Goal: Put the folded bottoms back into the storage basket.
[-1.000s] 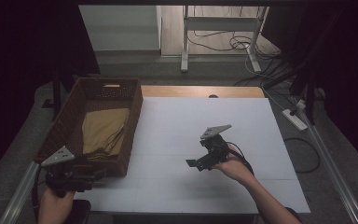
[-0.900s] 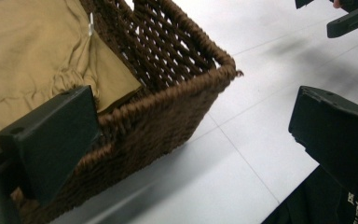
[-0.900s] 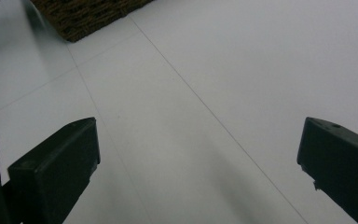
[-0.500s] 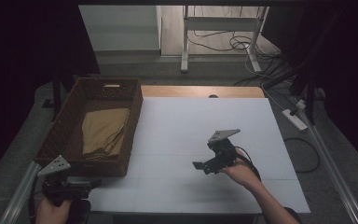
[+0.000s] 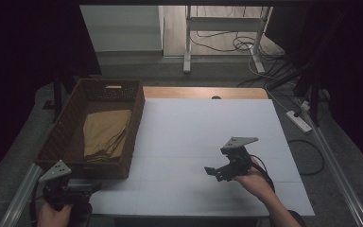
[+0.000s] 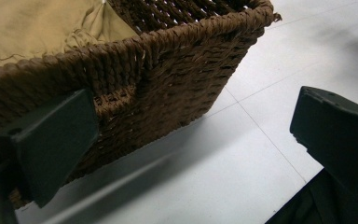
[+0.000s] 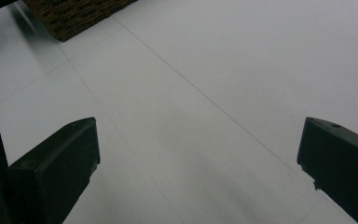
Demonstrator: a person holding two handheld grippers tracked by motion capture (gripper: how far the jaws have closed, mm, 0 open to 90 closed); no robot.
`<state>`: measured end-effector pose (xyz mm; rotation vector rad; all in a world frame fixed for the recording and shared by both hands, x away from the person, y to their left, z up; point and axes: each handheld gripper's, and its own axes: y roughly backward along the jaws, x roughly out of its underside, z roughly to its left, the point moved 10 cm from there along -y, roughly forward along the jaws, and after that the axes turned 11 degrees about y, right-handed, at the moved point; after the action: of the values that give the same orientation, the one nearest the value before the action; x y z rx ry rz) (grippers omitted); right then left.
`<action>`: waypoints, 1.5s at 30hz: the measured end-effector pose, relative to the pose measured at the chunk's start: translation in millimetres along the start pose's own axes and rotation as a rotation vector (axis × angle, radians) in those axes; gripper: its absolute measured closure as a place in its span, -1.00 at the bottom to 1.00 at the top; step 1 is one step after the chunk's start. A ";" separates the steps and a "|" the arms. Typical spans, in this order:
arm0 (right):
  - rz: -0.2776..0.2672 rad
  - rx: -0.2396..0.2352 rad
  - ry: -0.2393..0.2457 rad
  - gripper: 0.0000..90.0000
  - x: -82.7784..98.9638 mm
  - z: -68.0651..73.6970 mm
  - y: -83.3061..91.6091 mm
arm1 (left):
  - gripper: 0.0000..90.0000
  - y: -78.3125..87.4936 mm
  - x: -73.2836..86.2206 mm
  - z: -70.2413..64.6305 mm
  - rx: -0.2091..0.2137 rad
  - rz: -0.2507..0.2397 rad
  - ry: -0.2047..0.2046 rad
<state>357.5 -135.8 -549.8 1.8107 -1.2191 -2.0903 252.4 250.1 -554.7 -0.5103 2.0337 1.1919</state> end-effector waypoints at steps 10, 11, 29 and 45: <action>0.002 0.056 -0.036 -1.00 20.1 -1.9 26.3 | -1.00 -0.7 0.2 0.4 0.004 0.005 0.008; 0.002 0.065 -0.040 -1.00 22.8 -2.4 28.8 | -1.00 -0.7 0.2 0.4 0.005 0.004 0.008; -0.036 0.197 -0.114 -1.00 58.3 -6.4 78.7 | -1.00 -0.9 0.0 0.5 0.005 0.005 0.009; -0.056 0.264 -0.161 -1.00 73.4 -7.9 107.1 | -1.00 -0.8 0.0 0.6 0.009 0.004 0.011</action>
<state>301.3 -252.6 -539.4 1.8252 -1.5685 -2.2351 253.2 250.2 -555.3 -0.5100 2.0496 1.1848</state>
